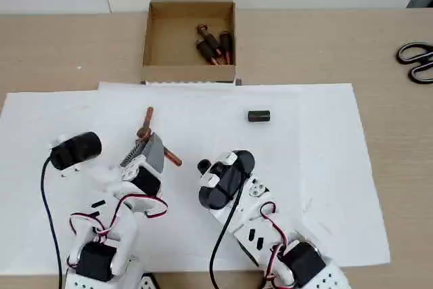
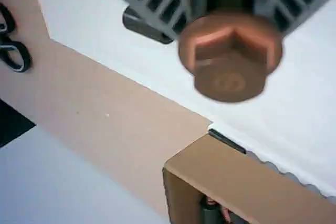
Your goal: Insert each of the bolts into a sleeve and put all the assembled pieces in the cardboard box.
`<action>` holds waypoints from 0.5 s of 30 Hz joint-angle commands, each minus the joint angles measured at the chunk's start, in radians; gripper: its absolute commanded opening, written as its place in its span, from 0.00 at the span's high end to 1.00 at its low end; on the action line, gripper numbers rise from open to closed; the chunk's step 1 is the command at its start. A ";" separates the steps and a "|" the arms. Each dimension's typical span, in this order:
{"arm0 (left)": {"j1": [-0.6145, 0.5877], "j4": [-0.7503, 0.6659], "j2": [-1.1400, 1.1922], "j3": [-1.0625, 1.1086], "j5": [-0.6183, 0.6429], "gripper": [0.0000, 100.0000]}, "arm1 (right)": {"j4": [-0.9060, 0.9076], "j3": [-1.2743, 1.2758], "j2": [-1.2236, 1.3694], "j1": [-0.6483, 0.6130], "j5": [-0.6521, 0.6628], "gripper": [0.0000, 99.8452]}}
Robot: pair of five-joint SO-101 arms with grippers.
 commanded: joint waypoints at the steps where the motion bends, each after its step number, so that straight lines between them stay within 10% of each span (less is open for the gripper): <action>1: 0.005 0.002 -0.009 -0.082 0.028 0.99 | -0.025 0.009 -0.008 0.012 0.005 1.00; 15: 0.127 0.003 -0.009 -0.097 0.026 0.99 | -0.025 0.048 -0.008 -0.051 0.087 1.00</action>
